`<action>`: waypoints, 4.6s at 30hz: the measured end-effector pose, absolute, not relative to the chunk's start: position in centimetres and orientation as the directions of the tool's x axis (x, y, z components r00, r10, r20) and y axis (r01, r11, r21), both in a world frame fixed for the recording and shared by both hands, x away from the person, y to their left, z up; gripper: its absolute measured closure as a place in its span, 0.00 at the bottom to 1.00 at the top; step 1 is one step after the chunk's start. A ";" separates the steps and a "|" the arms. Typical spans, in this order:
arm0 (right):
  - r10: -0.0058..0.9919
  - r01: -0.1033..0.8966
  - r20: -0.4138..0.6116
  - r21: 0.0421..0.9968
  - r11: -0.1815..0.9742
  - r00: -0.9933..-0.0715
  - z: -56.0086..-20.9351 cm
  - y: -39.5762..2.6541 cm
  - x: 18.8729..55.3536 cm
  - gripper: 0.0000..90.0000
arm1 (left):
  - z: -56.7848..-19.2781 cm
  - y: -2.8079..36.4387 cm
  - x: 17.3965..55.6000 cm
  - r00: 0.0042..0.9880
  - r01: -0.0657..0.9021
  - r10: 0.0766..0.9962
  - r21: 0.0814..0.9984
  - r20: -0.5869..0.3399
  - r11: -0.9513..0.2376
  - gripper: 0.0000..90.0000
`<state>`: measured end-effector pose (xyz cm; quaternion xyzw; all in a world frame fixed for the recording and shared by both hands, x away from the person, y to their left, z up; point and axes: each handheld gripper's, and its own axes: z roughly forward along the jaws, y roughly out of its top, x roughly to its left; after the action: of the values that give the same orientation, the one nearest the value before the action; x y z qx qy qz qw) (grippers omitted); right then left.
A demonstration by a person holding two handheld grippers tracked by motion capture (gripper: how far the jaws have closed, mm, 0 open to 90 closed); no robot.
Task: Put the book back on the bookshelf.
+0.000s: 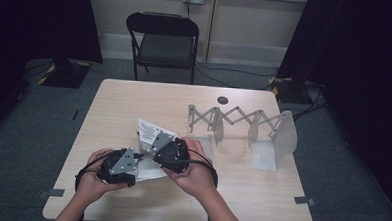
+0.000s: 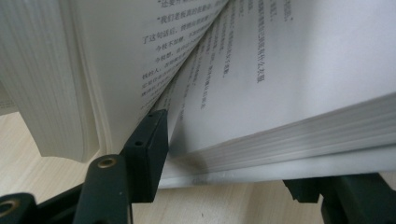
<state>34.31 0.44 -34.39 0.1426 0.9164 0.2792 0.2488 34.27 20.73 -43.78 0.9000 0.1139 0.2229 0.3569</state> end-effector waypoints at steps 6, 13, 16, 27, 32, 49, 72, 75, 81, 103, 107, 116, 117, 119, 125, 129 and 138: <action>0.382 0.110 -0.373 0.578 0.809 -0.846 -34.3 0.5 34.4 0.67 | -43.3 21.0 34.3 0.869 0.062 0.389 0.714 0.305 -0.697 0.52; 0.385 0.111 -0.314 0.634 0.766 -0.868 -33.8 0.6 34.6 0.62 | -42.2 21.8 34.4 0.863 0.114 0.441 0.754 0.248 -0.647 0.61; 0.384 0.120 -0.260 0.671 0.732 -0.886 -33.8 0.3 34.9 0.57 | -41.7 21.9 34.5 0.865 0.121 0.443 0.758 0.237 -0.641 0.64; 0.508 0.228 -0.107 0.801 0.553 -0.855 -32.7 -3.0 35.2 0.36 | -40.5 22.0 34.8 0.869 0.154 0.452 0.757 0.203 -0.635 0.71; 0.523 0.214 -0.113 0.824 0.524 -0.845 -32.3 -5.3 34.7 0.33 | -39.6 22.0 34.8 0.872 0.173 0.451 0.743 0.189 -0.647 0.75; 0.571 0.363 0.002 0.773 0.520 -0.821 -41.1 -9.2 33.7 0.30 | -38.5 22.4 34.2 0.896 0.189 0.416 0.714 0.156 -0.674 0.78; 0.556 0.439 0.048 0.670 0.598 -0.830 -49.1 -8.8 33.1 0.16 | -37.2 23.2 34.0 0.907 0.221 0.406 0.687 0.117 -0.692 0.85; 0.555 0.430 0.033 0.669 0.606 -0.831 -49.1 -8.6 33.0 0.16 | -37.2 23.3 34.1 0.908 0.232 0.407 0.691 0.098 -0.684 0.85; 0.554 0.405 0.005 0.687 0.604 -0.832 -49.5 -8.6 32.7 0.14 | -37.1 23.7 33.9 0.912 0.245 0.403 0.689 0.075 -0.682 0.85; 0.557 0.390 0.003 0.717 0.577 -0.831 -49.8 -8.8 32.5 0.15 | -37.3 25.0 33.8 0.902 0.296 0.432 0.710 0.013 -0.639 0.85; 0.544 0.391 0.001 0.697 0.601 -0.839 -49.5 -8.6 32.7 0.18 | -37.4 25.0 33.6 0.898 0.299 0.440 0.716 0.013 -0.631 0.85; 0.502 0.391 0.040 0.681 0.619 -0.864 -48.8 -8.3 33.2 0.22 | -37.6 25.2 33.7 0.885 0.333 0.466 0.699 0.001 -0.633 0.79; 0.496 0.387 0.039 0.679 0.624 -0.868 -48.6 -8.2 33.2 0.22 | -37.7 25.2 33.7 0.884 0.335 0.468 0.700 -0.001 -0.631 0.79; 0.485 0.373 0.027 0.677 0.634 -0.874 -48.2 -8.2 33.3 0.22 | -37.7 25.1 33.7 0.882 0.341 0.472 0.699 -0.005 -0.629 0.78; 0.461 0.348 0.016 0.679 0.646 -0.887 -46.7 -7.8 33.8 0.24 | -38.0 25.2 33.8 0.879 0.347 0.477 0.697 -0.008 -0.628 0.72; 0.443 0.341 0.030 0.686 0.643 -0.896 -45.6 -7.4 34.2 0.24 | -38.0 25.5 33.8 0.878 0.351 0.478 0.704 -0.019 -0.617 0.67; 0.413 0.320 0.034 0.689 0.650 -0.910 -43.9 -6.4 34.9 0.26 | -38.2 25.8 33.8 0.872 0.371 0.487 0.715 -0.049 -0.592 0.59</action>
<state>34.93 -6.44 -43.92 0.2022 0.9062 0.3661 0.0630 33.78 25.78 -38.20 0.8891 0.2413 0.0758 0.3816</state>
